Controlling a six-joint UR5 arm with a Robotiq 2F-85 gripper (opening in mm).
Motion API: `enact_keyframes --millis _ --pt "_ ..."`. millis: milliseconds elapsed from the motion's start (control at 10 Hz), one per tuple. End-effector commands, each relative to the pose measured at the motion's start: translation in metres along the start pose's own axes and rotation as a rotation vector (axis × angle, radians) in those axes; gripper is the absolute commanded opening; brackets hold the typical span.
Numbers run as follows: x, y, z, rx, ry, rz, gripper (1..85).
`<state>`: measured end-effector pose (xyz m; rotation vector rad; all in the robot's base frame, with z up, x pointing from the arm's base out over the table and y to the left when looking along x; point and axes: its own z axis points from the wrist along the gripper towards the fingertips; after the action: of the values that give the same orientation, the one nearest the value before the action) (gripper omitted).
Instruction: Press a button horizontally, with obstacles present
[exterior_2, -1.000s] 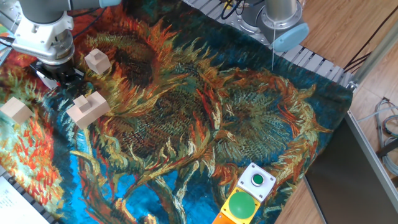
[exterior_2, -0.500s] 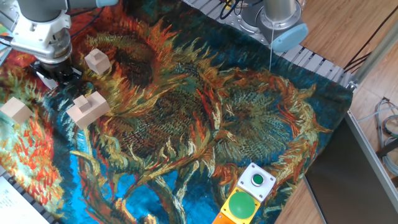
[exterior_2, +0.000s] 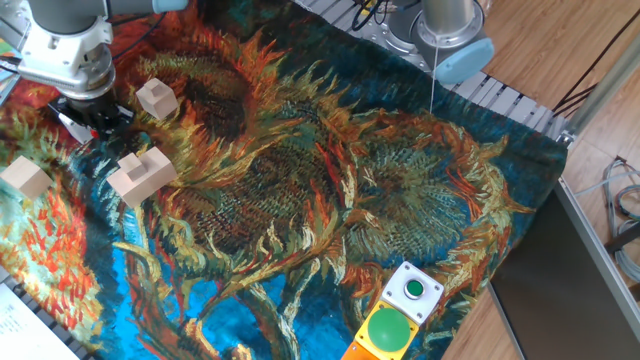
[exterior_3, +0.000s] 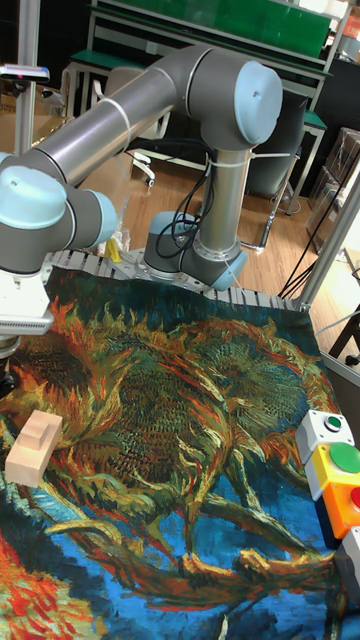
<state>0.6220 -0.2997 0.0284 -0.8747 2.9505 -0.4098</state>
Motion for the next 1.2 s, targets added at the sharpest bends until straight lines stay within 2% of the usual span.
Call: enact_keyframes --millis 0,200,400,500,600,700,800,1100 --pt "-0.003 0.004 -0.004 0.002 0.003 0.016 1.3" --pt "-0.007 0.011 -0.012 -0.006 0.007 0.029 1.3" --pt "-0.001 0.012 -0.024 -0.019 0.020 0.042 1.3" --pt "0.000 0.028 -0.032 -0.100 0.022 0.106 1.3" --pt "0.002 0.038 -0.034 -0.136 0.032 0.116 1.3" --pt "-0.007 0.064 -0.039 -0.240 0.009 0.151 1.3" --pt "-0.013 0.071 -0.040 -0.269 -0.012 0.153 1.3" --pt "-0.013 0.061 -0.038 -0.232 -0.019 0.153 1.3"
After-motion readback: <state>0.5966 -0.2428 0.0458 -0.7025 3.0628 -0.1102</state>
